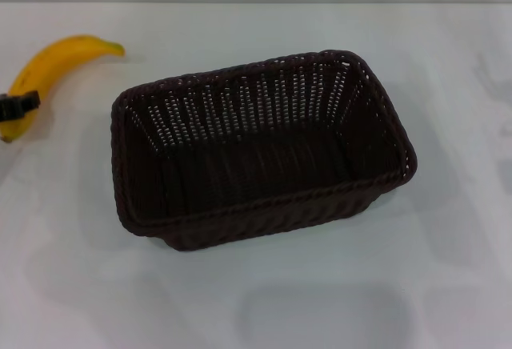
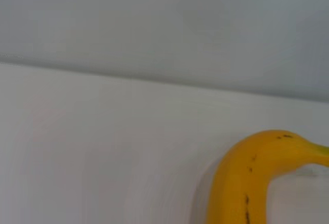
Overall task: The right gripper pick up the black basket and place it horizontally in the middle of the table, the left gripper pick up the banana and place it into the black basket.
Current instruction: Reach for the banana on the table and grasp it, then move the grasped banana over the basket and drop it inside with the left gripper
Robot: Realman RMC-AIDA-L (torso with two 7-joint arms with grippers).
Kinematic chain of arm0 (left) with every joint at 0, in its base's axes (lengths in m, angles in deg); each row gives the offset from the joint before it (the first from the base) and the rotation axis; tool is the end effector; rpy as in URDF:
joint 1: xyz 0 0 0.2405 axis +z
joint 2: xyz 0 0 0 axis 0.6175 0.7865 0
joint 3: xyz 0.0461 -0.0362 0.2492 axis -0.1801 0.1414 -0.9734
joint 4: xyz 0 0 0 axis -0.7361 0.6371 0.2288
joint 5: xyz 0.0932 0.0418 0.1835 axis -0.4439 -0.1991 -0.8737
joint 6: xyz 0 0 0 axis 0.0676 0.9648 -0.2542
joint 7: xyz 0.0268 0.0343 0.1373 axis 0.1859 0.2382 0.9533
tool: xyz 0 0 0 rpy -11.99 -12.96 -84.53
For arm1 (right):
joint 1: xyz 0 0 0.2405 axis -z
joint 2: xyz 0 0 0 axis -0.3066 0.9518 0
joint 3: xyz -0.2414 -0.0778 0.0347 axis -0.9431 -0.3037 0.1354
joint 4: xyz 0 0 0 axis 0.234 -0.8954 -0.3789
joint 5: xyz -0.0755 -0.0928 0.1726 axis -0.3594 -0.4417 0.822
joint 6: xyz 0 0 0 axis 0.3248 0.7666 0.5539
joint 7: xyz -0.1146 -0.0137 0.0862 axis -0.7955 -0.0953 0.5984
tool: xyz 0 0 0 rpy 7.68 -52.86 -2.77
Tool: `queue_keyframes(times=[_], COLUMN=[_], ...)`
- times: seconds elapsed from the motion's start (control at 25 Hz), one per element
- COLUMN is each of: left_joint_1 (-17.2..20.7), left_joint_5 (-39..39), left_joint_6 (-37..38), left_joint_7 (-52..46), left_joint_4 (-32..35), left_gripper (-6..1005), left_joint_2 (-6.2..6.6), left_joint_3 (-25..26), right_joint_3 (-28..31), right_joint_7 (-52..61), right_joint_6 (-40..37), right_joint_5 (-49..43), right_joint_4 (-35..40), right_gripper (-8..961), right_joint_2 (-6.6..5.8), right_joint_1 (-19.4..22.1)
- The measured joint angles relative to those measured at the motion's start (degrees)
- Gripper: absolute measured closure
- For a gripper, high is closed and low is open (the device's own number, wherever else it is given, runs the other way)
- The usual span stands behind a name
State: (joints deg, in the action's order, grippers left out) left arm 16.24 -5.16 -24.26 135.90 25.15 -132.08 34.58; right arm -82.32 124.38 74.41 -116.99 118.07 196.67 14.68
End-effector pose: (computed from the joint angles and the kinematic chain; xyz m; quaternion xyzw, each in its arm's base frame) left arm -0.3576 0.3762 0.0599 -0.7262 -0.4970 -0.0997 0.4644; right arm 0.2606 0.3391 0.0686 -0.6550 0.1211 0.2679 0.6961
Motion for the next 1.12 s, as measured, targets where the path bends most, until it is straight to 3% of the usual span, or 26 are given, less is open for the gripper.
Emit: queue_keyframes(times=[0.32, 0.52, 0.76, 0.8, 1.12], left_joint_1=[-1.3, -0.7, 2.9, 5.0, 10.1], left_joint_5=[0.5, 0.2, -7.6, -10.8, -12.3], left_joint_6=[-1.0, -3.5, -4.8, -6.0, -8.4], left_joint_7=[1.1, -1.5, -11.7, -15.7, -21.1], left_joint_4=[2.0, 6.0, 14.8, 20.0, 31.1], left_gripper=[522, 522, 522, 522, 522], left_joint_2=[0.03, -0.16, -0.23, -0.23, -0.31], left_joint_3=[-1.1, -4.4, -12.9, -15.8, -19.2], right_joint_3=[-0.2, -0.1, 0.2, 0.2, 0.3], right_joint_7=[0.2, 0.2, 0.3, 0.3, 0.3], right_joint_6=[0.2, 0.2, 0.1, 0.1, 0.0], right_joint_5=[0.3, 0.5, 0.5, 0.5, 0.6], right_joint_4=[-0.4, -0.4, -0.2, -0.2, -0.4], right_gripper=[96, 96, 96, 96, 96], right_joint_2=[0.07, 0.07, 0.07, 0.07, 0.07], right_joint_1=[0.1, 0.0, -0.1, -0.1, -0.4])
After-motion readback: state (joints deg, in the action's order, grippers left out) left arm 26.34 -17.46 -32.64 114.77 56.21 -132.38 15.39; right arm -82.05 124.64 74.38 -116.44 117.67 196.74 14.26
